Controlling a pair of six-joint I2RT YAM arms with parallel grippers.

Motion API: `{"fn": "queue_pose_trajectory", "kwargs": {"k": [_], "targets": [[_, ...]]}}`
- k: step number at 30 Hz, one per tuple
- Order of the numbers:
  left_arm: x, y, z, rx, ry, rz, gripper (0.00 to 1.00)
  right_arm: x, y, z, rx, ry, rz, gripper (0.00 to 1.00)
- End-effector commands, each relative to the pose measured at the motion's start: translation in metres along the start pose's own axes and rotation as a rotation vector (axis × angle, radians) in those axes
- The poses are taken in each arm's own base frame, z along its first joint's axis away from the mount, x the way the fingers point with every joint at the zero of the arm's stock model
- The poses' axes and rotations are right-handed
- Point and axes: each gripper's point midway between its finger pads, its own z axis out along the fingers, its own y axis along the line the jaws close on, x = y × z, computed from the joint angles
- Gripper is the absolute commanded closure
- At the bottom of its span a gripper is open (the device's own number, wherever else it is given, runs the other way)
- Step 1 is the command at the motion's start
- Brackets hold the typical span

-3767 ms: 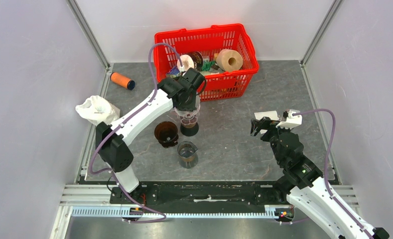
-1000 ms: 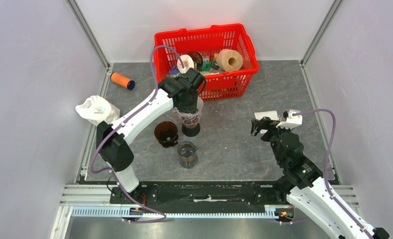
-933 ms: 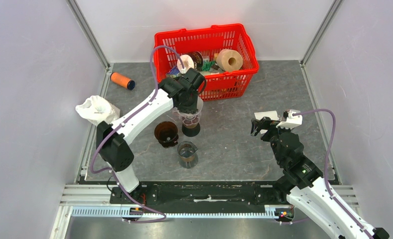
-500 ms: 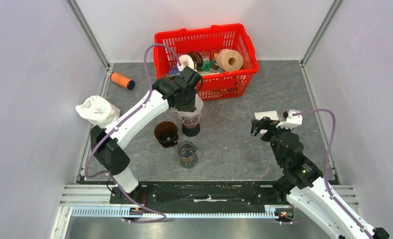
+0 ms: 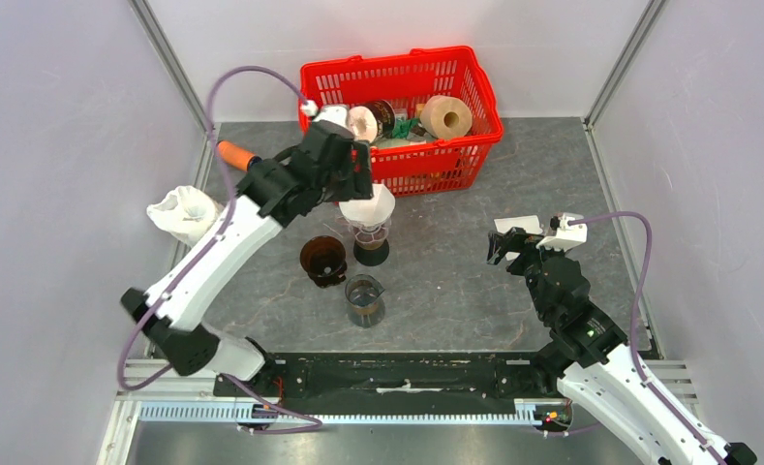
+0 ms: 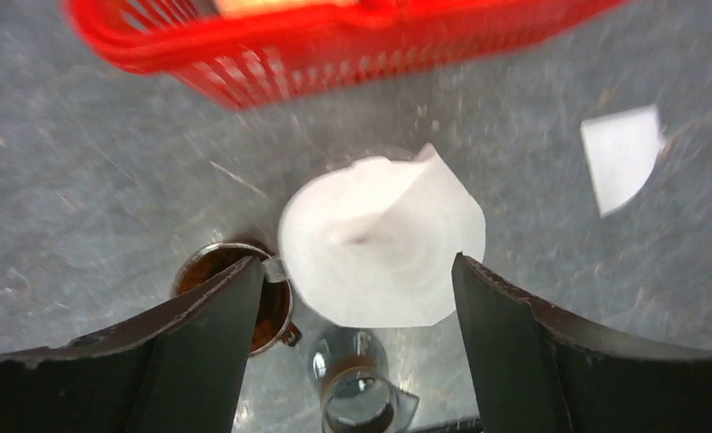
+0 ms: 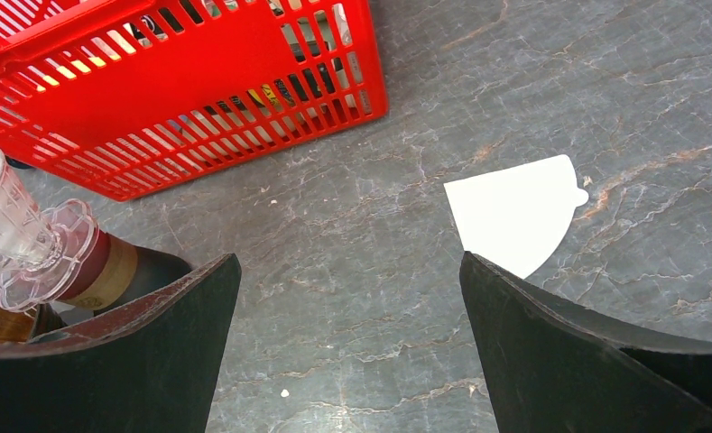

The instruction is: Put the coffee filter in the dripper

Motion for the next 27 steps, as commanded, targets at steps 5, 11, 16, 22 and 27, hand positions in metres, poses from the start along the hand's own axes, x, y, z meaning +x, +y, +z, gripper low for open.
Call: {"fn": "queue_pose_trajectory", "kwargs": {"k": [5,11,16,22,27], "targets": [[-0.040,0.070,-0.069,-0.174,-0.380,-0.242,0.13,-0.008,-0.004,-0.001,0.022,-0.029,0.005,0.01],[0.021,0.122,-0.068,-0.328,-0.368,-0.326,0.11,-0.003,-0.010,0.003,0.069,-0.020,0.024,0.01],[0.063,0.147,-0.062,-0.379,-0.360,-0.403,0.10,0.000,-0.023,0.008,0.179,-0.001,0.031,0.01],[0.107,0.128,-0.025,-0.259,-0.248,-0.392,0.08,0.020,-0.019,0.021,0.250,0.140,0.023,0.01],[0.123,0.140,0.004,-0.351,-0.170,-0.407,0.08,0.034,-0.002,0.032,0.217,0.214,0.048,0.01]]}}
